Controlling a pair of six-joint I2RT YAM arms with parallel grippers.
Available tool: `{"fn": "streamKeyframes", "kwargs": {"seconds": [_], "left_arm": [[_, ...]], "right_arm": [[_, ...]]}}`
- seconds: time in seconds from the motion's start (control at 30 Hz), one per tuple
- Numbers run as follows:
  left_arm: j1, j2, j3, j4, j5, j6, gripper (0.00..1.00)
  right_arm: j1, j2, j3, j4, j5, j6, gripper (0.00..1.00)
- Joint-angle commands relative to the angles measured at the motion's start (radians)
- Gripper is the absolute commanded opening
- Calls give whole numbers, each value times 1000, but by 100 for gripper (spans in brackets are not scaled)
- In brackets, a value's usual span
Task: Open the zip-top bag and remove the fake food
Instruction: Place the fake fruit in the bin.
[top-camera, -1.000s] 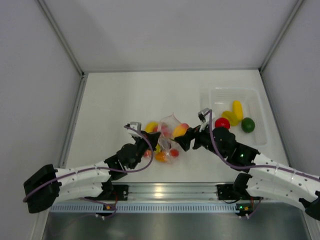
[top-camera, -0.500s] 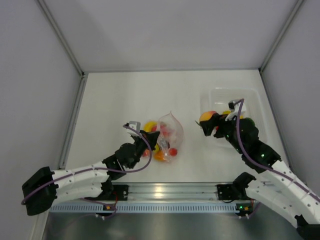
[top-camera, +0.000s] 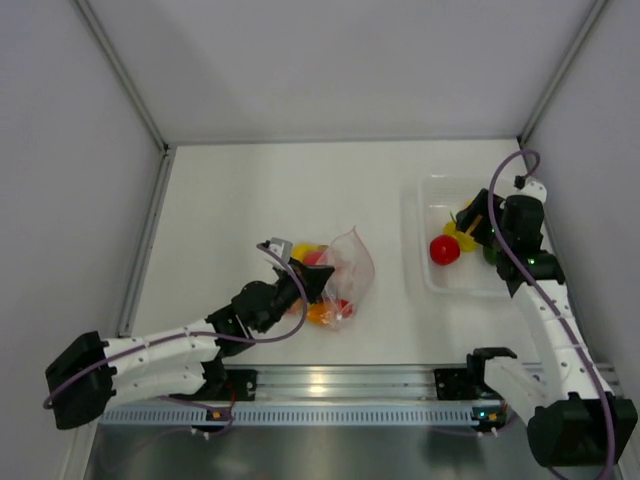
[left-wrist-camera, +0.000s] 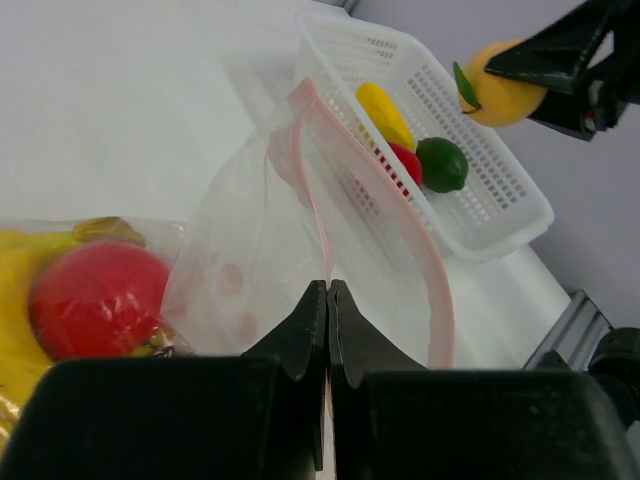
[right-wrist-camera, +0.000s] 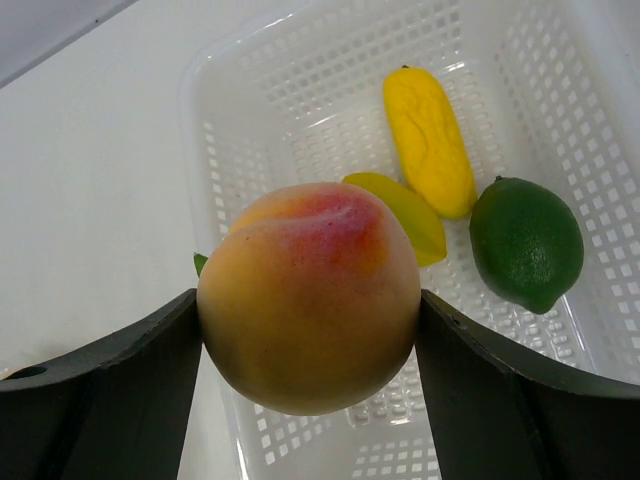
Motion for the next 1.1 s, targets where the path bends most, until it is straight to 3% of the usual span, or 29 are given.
{"fn": "streamKeyframes", "kwargs": {"seconds": [0.0,0.13,0.57,1.07], "left_arm": [[3,28,68,26,140,-4,0],[3,71,102,26,205,-6,0],[3,88,77,26,216,-29,0],[3,62,67,24,203,-24,0]], "right_arm": [[-52,50,83,78,-44,9,31],[-66,103,120,94,-29,-3,32],[-92,271,195,95,8,-40,33],[-100,501,292,143,-92,-62,47]]}}
